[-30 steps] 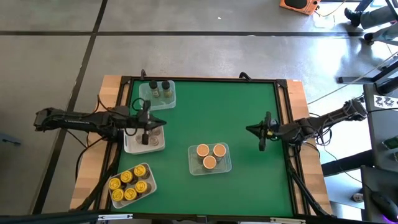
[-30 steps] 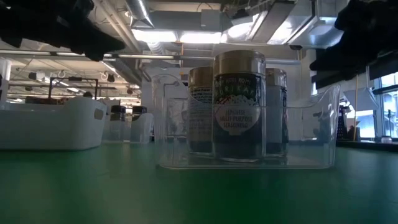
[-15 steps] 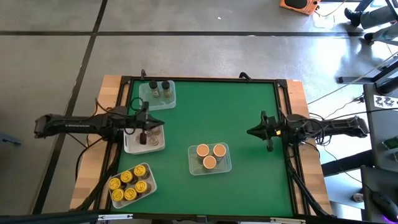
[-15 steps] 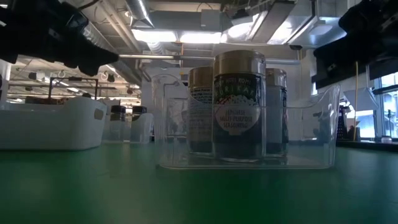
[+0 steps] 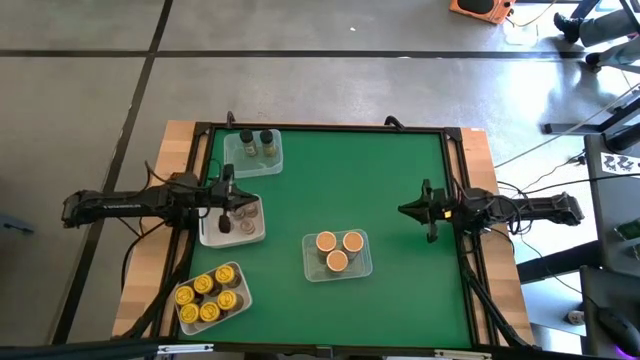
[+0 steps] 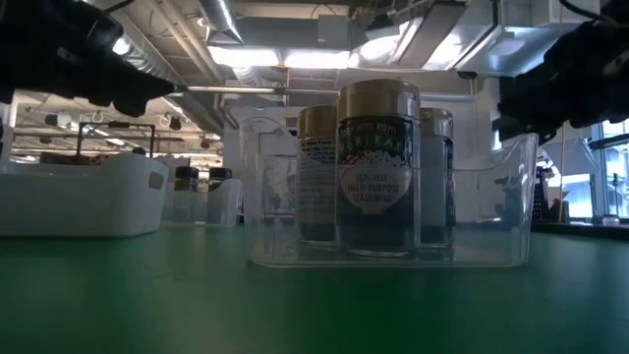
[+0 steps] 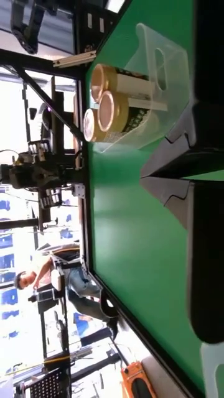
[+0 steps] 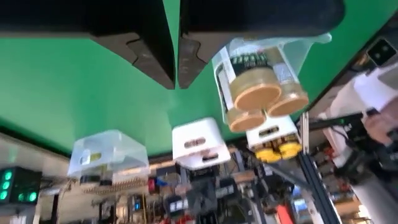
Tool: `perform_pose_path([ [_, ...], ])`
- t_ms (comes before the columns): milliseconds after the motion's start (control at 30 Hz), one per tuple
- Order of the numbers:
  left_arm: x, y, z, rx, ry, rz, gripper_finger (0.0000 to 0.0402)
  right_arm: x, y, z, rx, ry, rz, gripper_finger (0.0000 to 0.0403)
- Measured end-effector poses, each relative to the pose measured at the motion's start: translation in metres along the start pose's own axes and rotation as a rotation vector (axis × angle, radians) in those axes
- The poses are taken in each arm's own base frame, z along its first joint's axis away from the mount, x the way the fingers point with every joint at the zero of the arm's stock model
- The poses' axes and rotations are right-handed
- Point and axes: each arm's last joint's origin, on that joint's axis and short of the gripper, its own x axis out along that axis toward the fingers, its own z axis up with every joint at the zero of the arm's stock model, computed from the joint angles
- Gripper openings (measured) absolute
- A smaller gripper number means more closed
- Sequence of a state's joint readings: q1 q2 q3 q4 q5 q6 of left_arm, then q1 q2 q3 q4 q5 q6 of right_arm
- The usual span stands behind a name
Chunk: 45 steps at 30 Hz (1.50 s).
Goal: Sort spices by type
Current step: Return to Home Position
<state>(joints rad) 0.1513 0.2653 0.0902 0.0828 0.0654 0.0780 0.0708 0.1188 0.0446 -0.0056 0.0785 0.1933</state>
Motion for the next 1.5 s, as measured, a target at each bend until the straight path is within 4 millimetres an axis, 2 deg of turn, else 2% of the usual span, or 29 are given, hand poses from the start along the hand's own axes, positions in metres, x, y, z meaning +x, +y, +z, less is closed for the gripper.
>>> perform_pose_path([
  [100,-0.002,-0.001,-0.011,-0.009,-0.01,0.001,0.0003,-0.002,-0.001,0.0,0.002,-0.04,-0.013,0.0021],
  [300,-0.007,0.0,-0.019,-0.03,-0.035,0.016,0.0004,-0.005,0.0,0.001,-0.002,-0.075,0.003,0.0021],
  [1500,-0.01,0.0,-0.018,-0.026,-0.051,0.024,0.001,-0.004,-0.001,0.0,-0.036,-0.071,0.005,0.0021],
])
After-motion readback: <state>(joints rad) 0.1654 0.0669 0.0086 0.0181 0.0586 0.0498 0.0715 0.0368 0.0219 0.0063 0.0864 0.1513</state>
